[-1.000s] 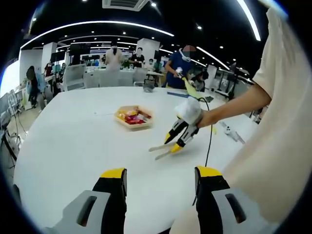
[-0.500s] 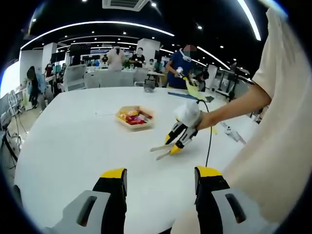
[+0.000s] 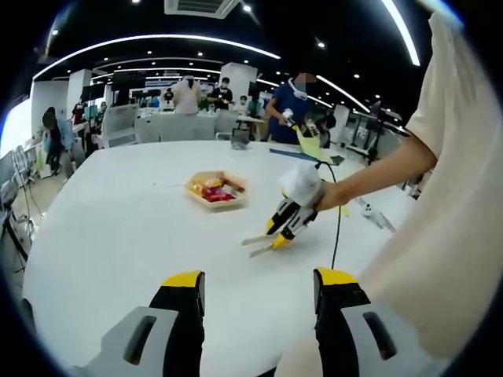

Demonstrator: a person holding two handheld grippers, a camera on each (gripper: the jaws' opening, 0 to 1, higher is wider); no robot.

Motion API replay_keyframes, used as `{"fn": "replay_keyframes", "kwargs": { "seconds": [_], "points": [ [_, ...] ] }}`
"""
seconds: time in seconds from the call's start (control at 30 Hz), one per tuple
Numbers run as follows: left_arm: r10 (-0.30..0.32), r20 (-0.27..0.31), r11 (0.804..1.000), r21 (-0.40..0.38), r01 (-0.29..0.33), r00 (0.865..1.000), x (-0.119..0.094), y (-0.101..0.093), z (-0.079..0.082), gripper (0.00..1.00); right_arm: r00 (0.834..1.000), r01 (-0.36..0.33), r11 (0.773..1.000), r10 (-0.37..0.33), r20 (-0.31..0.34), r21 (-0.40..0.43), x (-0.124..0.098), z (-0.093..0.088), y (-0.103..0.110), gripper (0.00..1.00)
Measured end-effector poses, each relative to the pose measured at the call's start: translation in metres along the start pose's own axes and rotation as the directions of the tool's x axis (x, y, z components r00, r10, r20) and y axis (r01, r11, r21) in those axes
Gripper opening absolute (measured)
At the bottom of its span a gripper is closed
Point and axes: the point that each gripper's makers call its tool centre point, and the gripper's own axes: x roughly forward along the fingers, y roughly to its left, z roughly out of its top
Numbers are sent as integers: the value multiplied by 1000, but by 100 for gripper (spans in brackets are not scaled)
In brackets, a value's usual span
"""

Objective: Place the target food into the container with the food tongs after gripping and lifting it, then release it inside without dropping or visibly crushing the food.

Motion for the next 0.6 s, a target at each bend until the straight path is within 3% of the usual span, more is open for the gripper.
{"fn": "replay_keyframes", "kwargs": {
  "seconds": [0.33, 0.6],
  "points": [
    [-22, 20, 1000, 17, 22, 1000, 4, -2, 5, 54, 998, 2, 1000, -4, 58, 28, -21, 26, 3, 21],
    [-61, 39, 997, 58, 59, 997, 10, -4, 14, 53, 997, 2, 1000, 0, 77, -25, -38, 50, 18, 21]
  ]
}}
